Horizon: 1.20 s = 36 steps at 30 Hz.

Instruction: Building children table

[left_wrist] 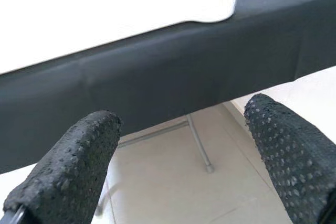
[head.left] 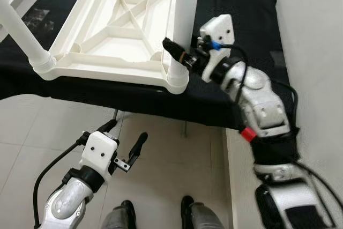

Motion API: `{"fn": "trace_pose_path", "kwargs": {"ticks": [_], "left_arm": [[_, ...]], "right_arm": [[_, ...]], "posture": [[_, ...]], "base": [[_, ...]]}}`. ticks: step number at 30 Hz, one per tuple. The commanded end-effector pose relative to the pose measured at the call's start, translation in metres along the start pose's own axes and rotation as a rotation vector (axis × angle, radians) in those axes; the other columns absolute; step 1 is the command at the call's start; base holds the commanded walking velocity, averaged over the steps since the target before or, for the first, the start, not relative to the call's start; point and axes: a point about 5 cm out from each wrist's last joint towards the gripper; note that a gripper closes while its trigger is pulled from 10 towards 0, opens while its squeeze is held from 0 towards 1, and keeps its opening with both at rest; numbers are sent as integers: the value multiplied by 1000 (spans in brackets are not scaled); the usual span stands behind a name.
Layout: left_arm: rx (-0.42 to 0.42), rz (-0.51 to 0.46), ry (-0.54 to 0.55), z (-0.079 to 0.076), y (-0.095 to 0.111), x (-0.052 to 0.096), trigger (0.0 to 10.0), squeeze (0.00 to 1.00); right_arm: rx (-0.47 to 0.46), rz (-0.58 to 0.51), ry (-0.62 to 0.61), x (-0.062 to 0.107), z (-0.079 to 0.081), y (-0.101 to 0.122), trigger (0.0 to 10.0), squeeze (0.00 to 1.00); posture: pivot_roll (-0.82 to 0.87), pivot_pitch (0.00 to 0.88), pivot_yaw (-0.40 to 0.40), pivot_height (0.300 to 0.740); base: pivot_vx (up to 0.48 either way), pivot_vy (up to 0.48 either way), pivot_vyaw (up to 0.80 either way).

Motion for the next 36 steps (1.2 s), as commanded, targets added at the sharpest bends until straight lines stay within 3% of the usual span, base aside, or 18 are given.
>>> {"fn": "trace_pose_path", "kwargs": {"ticks": [1, 3, 10, 11, 12, 14, 15, 19, 21, 24, 29, 32, 34, 36], "left_arm": [[6, 18, -4, -3, -3, 2, 10000, 0], [4, 20, -4, -2, -5, 0, 10000, 0], [4, 19, -6, -2, -7, -2, 10000, 0], [2, 18, -3, -1, -7, -3, 10000, 0], [-1, 18, 2, -1, -7, -3, 10000, 0], [-2, 19, 7, 0, -8, -4, 10000, 0], [-3, 20, 11, 0, -9, -5, 10000, 0], [-4, 21, 12, 1, -10, -6, 10000, 0], [-10, 26, 21, 2, -12, -6, 10000, 0], [-10, 26, 21, 2, -12, -6, 10000, 0], [-20, 30, 27, 5, -15, -9, 10000, 0], [-25, 29, 30, 9, -17, -12, 10000, 0], [-25, 29, 30, 9, -17, -12, 10000, 0], [-26, 30, 31, 9, -19, -14, 10000, 0]], "right_arm": [[-31, 261, -285, 18, -21, -55, 0, 0], [-79, 254, -261, 11, -4, -55, 0, 0], [-81, 227, -234, 2, 3, -50, 0, 0], [-83, 220, -224, -3, 4, -47, 4627, 0], [-81, 197, -206, -7, 7, -43, 10000, 0], [-104, 158, -166, -11, 10, -37, 10000, 0], [-111, 130, -159, -13, 12, -32, 10000, 1000], [-125, 98, -140, -14, 13, -28, 10000, 1000], [-130, 27, -96, -10, 7, -16, 10000, 1000], [-130, 27, -96, -10, 7, -16, 10000, 1000], [-133, 14, 8, 9, 1, -18, 10000, 1000], [-120, 36, 151, 28, 2, -26, 10000, 1000], [-120, 36, 151, 28, 2, -26, 10000, 1000], [-93, 53, 191, 41, -3, -32, 10000, 1000]], "posture": [[25, 333, -54, 740], [28, 329, -56, 740], [26, 315, -60, 740], [27, 312, -60, 740], [27, 307, -61, 740], [32, 301, -61, 740], [37, 295, -60, 740], [38, 294, -59, 740], [41, 275, -52, 740], [41, 275, -52, 740], [33, 264, -41, 740], [22, 266, -31, 740], [22, 266, -31, 740], [18, 252, -25, 740]], "base": [[0, 0, 0], [0, 0, 0], [0, 0, 0], [0, 0, 0], [0, 0, 0], [0, 0, 0], [0, 0, 0], [0, 0, 0], [0, 0, 0], [0, 0, 0], [0, 0, 0], [0, 0, 0], [0, 0, 0], [0, 0, 0]]}}
Point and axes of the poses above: a point about 5 cm out from each wrist's last joint towards the gripper, its own x axis pointing back from the gripper into the wrist, its own y axis along the axis of the wrist's last joint, z = x × y, and after that the axes turned 10 degrees about -x, right-handed
